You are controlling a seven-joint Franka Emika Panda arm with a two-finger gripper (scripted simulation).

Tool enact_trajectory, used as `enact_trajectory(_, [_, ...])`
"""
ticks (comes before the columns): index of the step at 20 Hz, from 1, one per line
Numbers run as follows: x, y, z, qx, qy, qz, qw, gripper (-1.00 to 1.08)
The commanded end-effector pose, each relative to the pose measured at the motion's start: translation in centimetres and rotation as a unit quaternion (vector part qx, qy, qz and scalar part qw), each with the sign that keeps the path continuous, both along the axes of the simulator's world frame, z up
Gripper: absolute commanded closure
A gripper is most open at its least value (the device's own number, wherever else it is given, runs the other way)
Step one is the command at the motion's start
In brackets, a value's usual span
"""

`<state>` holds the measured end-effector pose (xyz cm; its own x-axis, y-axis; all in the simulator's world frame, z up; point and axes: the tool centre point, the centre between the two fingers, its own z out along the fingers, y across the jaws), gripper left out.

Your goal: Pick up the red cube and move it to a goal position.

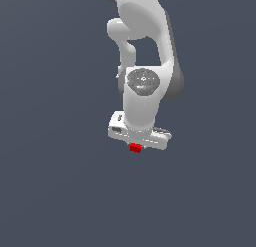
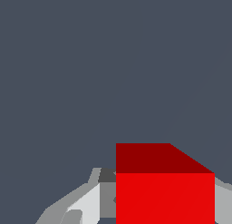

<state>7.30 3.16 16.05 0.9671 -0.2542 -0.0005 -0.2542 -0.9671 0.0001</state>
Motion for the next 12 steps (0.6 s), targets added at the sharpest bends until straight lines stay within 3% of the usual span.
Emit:
enact_trajectory(1, [0.3,-0.1,2.7,0.000,0.000,0.000,1.0000,1.08])
enact_trajectory(12, [1.3,-0.4,9.6,0.000,0.000,0.000,1.0000,1.08])
